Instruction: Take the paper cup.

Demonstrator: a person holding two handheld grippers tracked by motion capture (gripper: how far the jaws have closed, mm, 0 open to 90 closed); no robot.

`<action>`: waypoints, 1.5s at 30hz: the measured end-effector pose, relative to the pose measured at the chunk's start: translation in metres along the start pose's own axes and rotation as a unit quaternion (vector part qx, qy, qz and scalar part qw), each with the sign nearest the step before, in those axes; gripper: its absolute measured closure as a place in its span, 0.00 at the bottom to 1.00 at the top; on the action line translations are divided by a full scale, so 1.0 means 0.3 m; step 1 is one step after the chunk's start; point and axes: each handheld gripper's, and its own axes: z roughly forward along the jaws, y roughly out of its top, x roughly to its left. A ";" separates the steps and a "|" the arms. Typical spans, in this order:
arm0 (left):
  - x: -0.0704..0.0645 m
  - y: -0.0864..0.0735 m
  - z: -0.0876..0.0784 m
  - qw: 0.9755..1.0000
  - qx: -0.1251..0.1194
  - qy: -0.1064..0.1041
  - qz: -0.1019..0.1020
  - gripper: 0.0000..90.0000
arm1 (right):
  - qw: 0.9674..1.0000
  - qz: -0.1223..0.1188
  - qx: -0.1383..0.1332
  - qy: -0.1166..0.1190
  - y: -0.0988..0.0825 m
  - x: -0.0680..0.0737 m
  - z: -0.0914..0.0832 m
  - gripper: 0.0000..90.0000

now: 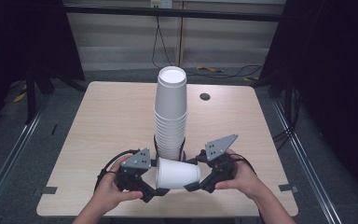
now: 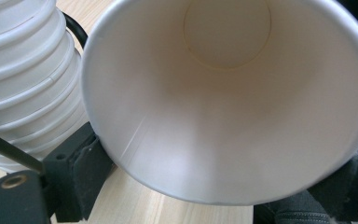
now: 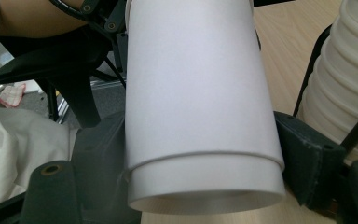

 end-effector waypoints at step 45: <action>0.079 -0.171 -0.222 0.992 0.080 0.071 -0.066 0.12 | 0.988 0.058 -0.007 -0.142 -0.123 -0.082 -0.120 0.16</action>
